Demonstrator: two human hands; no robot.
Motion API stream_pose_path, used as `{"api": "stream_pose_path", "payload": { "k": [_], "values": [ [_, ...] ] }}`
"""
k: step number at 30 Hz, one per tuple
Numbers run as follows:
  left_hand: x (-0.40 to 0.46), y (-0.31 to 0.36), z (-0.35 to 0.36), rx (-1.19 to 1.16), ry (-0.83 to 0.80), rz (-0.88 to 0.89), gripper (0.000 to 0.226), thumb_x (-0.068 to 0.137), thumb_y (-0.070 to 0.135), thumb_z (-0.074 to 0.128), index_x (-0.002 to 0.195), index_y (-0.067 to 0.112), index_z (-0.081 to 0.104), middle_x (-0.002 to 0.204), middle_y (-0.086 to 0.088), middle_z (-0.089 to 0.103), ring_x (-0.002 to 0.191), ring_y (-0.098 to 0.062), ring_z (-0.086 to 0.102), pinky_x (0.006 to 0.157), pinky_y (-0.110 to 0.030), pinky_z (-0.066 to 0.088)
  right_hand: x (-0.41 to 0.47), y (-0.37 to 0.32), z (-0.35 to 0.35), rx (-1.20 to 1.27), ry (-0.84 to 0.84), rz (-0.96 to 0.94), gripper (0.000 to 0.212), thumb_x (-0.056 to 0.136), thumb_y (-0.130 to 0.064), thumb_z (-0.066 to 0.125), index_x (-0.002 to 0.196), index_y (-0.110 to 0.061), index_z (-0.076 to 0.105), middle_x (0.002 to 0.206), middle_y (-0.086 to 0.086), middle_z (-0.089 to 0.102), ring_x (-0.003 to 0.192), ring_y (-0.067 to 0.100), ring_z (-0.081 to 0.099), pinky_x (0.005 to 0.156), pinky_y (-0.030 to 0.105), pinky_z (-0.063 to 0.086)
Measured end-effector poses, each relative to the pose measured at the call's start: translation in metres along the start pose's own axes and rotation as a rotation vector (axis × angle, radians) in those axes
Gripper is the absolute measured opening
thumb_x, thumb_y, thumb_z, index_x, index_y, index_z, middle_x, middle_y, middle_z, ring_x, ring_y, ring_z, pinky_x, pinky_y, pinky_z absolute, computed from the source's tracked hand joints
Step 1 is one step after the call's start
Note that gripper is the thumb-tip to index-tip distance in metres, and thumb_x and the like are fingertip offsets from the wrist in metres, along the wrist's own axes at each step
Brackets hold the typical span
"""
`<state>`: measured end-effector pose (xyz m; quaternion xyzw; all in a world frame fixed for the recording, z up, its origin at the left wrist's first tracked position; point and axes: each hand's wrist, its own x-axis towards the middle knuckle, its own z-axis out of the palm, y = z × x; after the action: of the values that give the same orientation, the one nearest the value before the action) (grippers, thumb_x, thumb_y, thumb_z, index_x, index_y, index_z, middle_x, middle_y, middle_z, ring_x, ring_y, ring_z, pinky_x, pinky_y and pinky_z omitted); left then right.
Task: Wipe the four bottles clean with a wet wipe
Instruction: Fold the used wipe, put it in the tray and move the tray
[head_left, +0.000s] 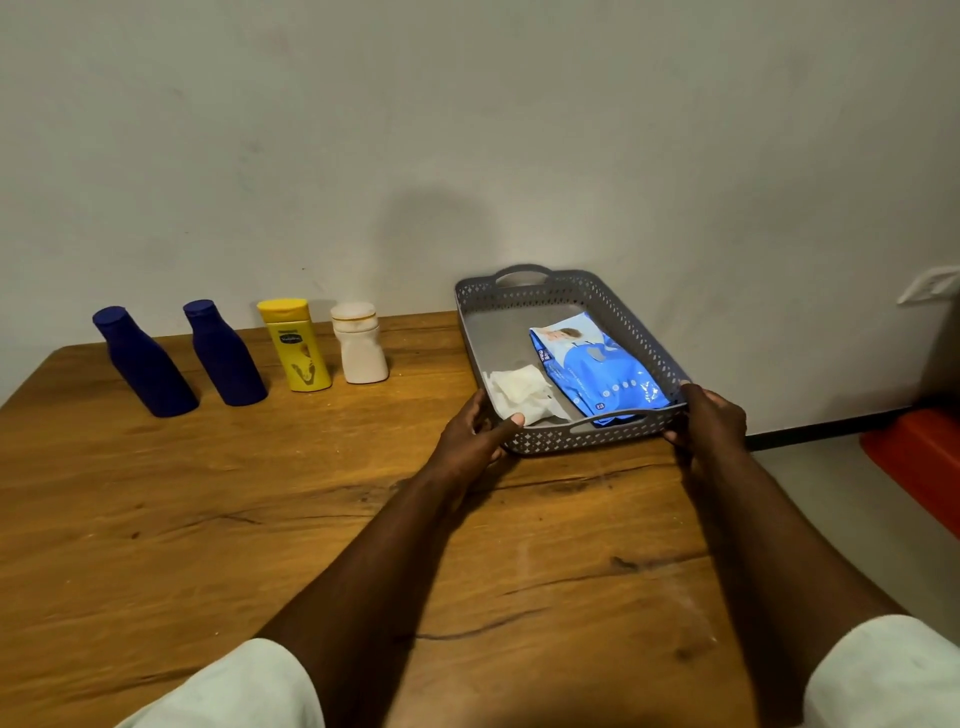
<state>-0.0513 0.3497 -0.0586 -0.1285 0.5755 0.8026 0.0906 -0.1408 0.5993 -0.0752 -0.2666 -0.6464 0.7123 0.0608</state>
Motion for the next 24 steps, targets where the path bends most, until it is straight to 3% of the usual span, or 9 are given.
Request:
{"api": "stream_pose_path", "payload": {
  "k": [6, 12, 17, 24],
  "values": [
    [0.0015, -0.0048, -0.0006, -0.041, -0.013, -0.019, 0.067, 0.088, 0.01, 0.061, 0.146, 0.029, 0.032, 0.128, -0.005, 0.054, 0.097, -0.02, 0.067, 0.066, -0.024, 0.057, 0.002, 0.0022, -0.0018, 0.026, -0.017, 0.012, 0.023, 0.089, -0.029, 0.062, 0.106, -0.014, 0.065, 0.1, 0.009, 0.068, 0.091, 0.021, 0.066, 0.072, 0.033, 0.057],
    [0.0029, -0.0057, -0.0023, -0.015, -0.016, -0.019, 0.071, 0.087, 0.012, 0.062, 0.148, 0.028, 0.029, 0.141, -0.011, 0.046, 0.101, -0.022, 0.064, 0.067, -0.026, 0.058, 0.0, 0.0019, -0.001, 0.041, -0.005, 0.019, 0.023, 0.086, -0.03, 0.064, 0.103, -0.015, 0.066, 0.1, 0.009, 0.069, 0.089, 0.021, 0.067, 0.061, 0.028, 0.054],
    [0.0029, -0.007, -0.005, 0.023, -0.045, -0.013, 0.074, 0.087, 0.012, 0.063, 0.148, 0.03, 0.027, 0.144, -0.011, 0.043, 0.106, -0.024, 0.061, 0.066, -0.024, 0.057, -0.0037, 0.0004, -0.001, 0.041, -0.009, 0.03, 0.012, 0.085, -0.032, 0.064, 0.083, -0.021, 0.065, 0.093, 0.007, 0.07, 0.084, 0.02, 0.067, 0.06, 0.028, 0.053],
    [-0.0006, -0.0022, -0.0018, 0.095, -0.06, 0.014, 0.069, 0.09, 0.01, 0.058, 0.148, 0.029, 0.026, 0.144, -0.008, 0.043, 0.096, -0.015, 0.061, 0.057, -0.013, 0.052, -0.0077, -0.0017, -0.0031, 0.043, -0.029, 0.029, 0.021, 0.086, -0.032, 0.061, 0.097, -0.015, 0.066, 0.093, 0.005, 0.069, 0.083, 0.017, 0.066, 0.059, 0.028, 0.051]
  ]
}}
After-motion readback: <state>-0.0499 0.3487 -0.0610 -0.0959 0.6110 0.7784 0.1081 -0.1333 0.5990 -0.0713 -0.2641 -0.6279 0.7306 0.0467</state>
